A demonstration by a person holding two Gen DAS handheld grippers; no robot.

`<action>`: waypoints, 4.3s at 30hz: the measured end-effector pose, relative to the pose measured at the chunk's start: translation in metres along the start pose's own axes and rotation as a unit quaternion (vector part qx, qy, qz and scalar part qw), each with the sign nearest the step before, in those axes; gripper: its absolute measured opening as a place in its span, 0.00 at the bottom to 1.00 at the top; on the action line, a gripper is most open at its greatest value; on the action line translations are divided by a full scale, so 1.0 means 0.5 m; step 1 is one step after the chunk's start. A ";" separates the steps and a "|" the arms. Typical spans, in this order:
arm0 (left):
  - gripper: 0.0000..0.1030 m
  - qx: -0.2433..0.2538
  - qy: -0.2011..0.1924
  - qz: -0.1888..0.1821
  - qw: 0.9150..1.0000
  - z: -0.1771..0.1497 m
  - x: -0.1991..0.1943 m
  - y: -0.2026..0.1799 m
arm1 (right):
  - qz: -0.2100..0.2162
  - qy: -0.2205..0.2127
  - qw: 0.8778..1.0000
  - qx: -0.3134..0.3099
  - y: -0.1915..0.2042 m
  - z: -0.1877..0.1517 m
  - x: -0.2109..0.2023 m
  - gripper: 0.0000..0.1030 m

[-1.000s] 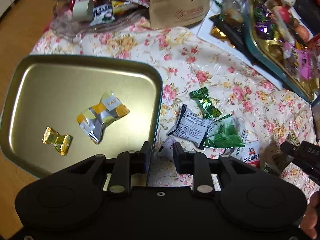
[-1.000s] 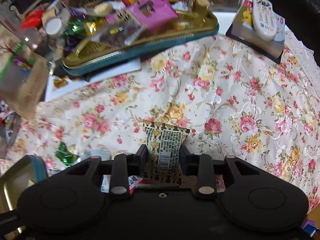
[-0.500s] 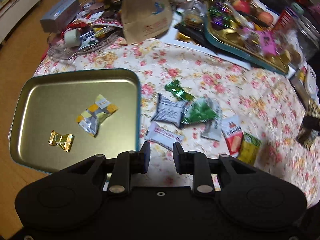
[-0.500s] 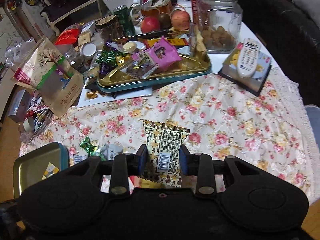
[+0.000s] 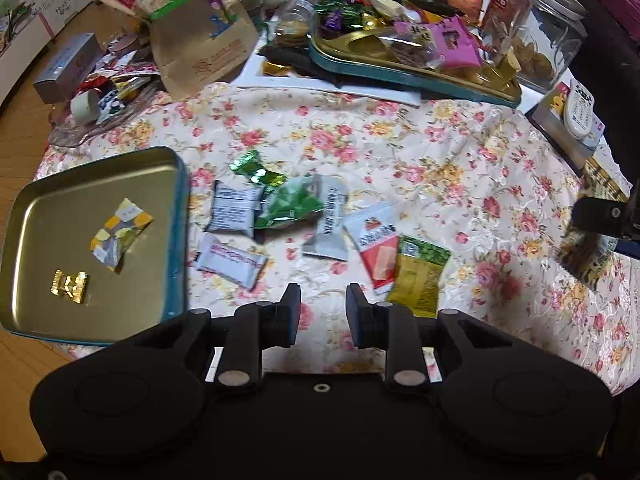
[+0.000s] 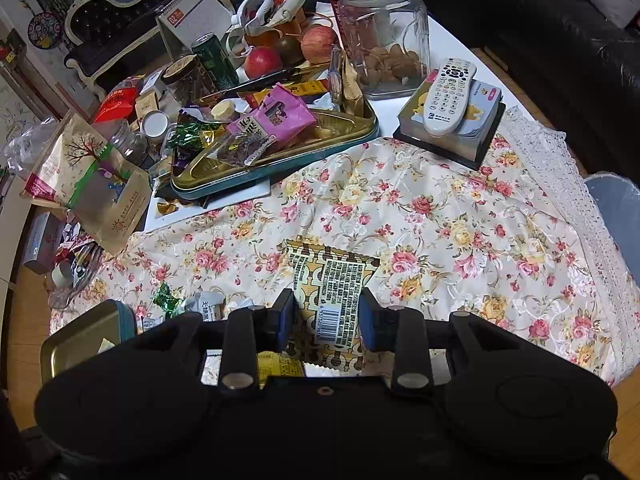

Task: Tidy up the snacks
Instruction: 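Grasp the green pea snack packet with left tool while right tool holds patterned packet, then lift green pea packet over the tin tray with left tool while right tool holds its packet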

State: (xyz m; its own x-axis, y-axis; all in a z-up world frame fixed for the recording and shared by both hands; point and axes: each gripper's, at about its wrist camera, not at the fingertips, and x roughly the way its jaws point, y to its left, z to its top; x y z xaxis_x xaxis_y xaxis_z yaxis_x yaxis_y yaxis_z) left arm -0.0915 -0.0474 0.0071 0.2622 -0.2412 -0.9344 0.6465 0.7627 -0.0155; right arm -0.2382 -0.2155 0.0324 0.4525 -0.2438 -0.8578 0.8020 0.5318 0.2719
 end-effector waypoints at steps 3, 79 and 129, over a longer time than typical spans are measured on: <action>0.34 0.007 0.013 0.000 1.000 0.003 0.014 -0.028 | 0.011 -0.002 1.000 -0.008 0.002 -0.001 -0.003 0.34; 0.50 0.128 0.035 -0.063 0.989 0.008 0.157 -0.184 | 0.057 0.019 0.998 0.013 -0.074 0.002 -0.045 0.34; 0.43 -0.138 -0.036 0.049 0.989 0.144 -0.027 0.255 | 0.050 0.066 0.996 -0.043 0.148 -0.007 0.055 0.34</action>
State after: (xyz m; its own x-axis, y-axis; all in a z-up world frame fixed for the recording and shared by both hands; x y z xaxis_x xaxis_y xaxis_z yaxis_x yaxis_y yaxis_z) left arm 0.0388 0.0100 0.0433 0.3707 -0.1933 -0.9084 0.3981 0.9168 -0.0327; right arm -0.1681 -0.1801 0.0275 0.4692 -0.0810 -0.8794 0.7170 0.6163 0.3258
